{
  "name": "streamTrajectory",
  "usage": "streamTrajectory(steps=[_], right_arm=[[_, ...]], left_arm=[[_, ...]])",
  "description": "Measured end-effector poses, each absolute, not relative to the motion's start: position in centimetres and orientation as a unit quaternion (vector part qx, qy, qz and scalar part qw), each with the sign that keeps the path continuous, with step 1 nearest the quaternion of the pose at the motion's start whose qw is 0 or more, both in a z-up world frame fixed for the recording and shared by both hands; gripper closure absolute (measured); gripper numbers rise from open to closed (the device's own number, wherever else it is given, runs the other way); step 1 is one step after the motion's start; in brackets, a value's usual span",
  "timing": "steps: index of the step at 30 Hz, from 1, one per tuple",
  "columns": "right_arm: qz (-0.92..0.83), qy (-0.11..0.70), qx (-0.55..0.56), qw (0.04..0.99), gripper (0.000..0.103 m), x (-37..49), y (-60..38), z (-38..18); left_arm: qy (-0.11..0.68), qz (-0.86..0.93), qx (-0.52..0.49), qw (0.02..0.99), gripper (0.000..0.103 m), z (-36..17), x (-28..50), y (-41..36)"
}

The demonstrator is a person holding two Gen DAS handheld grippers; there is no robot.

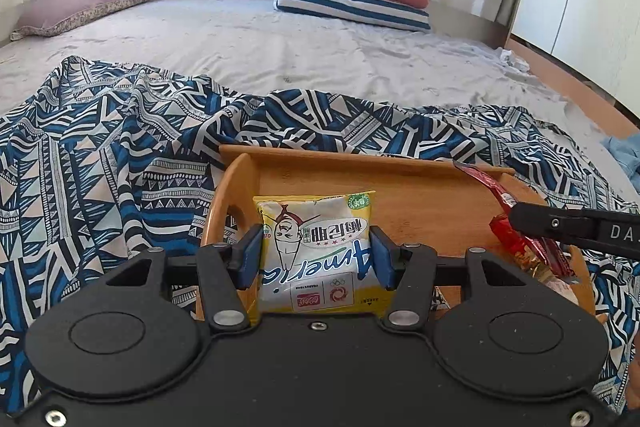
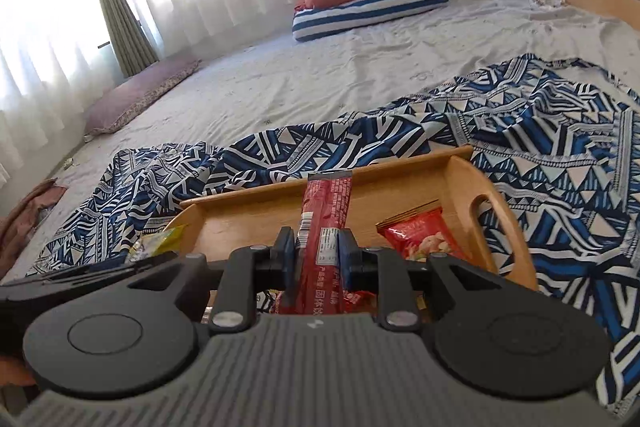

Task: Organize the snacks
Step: 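Carry the Amerika packet over the tray with the left tool while the right tool carries the red bar, then open the left tool to drop the Amerika packet while the right tool releases the red bar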

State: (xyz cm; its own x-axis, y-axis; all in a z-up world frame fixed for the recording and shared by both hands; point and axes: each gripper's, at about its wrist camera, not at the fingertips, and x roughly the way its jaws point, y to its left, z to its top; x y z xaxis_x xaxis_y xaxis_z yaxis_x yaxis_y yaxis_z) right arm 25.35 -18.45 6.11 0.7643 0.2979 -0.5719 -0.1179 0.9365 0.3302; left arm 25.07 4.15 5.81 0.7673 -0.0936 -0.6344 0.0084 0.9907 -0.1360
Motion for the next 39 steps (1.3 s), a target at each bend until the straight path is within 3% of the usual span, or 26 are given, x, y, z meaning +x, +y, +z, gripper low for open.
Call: streamTrajectory(steps=[19, 36, 39], right_arm=[[0.095, 0.366, 0.086, 0.922, 0.076, 29.2, -14.3, 0.7], [0.105, 0.361, 0.087, 0.922, 0.075, 29.1, -14.2, 0.2], [0.105, 0.362, 0.087, 0.922, 0.070, 29.1, -14.2, 0.2]], left_arm=[[0.357, -0.018, -0.045, 0.933, 0.051, 2.6, 27.0, 3.7], [0.361, -0.011, -0.023, 0.932, 0.051, 1.6, 27.1, 2.9], [0.361, -0.010, -0.021, 0.932, 0.050, 1.5, 27.1, 2.8]])
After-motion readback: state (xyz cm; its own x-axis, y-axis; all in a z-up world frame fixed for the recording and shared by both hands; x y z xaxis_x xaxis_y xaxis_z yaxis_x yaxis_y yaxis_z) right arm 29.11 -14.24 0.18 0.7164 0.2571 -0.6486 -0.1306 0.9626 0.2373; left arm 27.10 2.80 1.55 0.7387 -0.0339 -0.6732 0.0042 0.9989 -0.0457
